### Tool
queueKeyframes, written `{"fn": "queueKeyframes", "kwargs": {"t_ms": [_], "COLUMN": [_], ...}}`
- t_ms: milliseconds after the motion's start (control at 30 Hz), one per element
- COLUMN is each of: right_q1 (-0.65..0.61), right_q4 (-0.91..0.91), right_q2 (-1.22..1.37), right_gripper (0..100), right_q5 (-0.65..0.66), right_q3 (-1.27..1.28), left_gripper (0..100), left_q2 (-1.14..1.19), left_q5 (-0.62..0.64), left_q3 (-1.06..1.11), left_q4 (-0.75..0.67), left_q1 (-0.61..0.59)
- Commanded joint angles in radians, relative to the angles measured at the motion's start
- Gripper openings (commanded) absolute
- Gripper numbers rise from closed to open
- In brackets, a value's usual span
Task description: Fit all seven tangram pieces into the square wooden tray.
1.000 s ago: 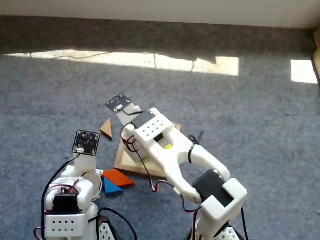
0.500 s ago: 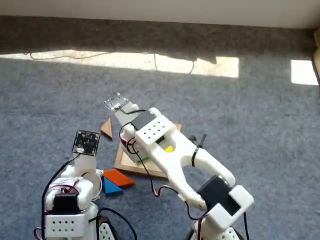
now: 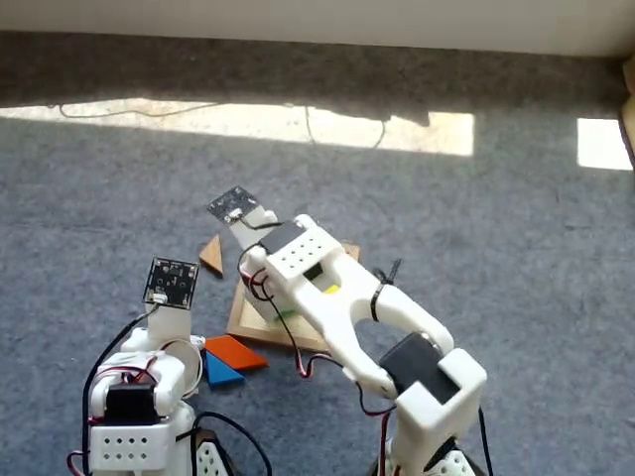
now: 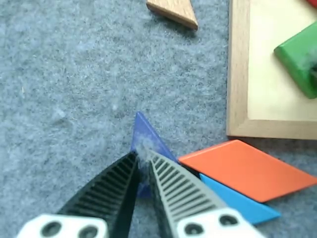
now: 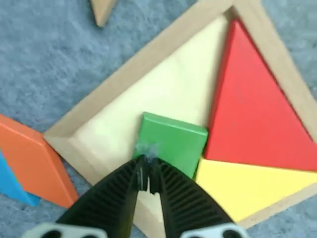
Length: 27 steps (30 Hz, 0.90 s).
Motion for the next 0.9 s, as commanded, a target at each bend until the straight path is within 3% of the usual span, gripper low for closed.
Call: {"fn": "queueKeyframes", "kwargs": {"t_ms": [0,500,867], "right_q1": [0.091,0.108,0.11], "right_q4": [-0.016,0.062,-0.002], "right_q2": [0.019,0.004,-0.309], "right_gripper": [0.8,0.6,0.6], "right_q5": [0.069,0.081,0.074], "right_q3": [-0.03,-0.039,0.124], "left_gripper": [1,1,1], "left_q2": [-0.033,-0.033,-0.033], "left_q5": [0.009,0.009,0.009], "left_q3": [0.019,0.019,0.019], "left_q4": [0.006,0.006,0.006], "left_q1": [-0.01,-0.01,-0.01]}}
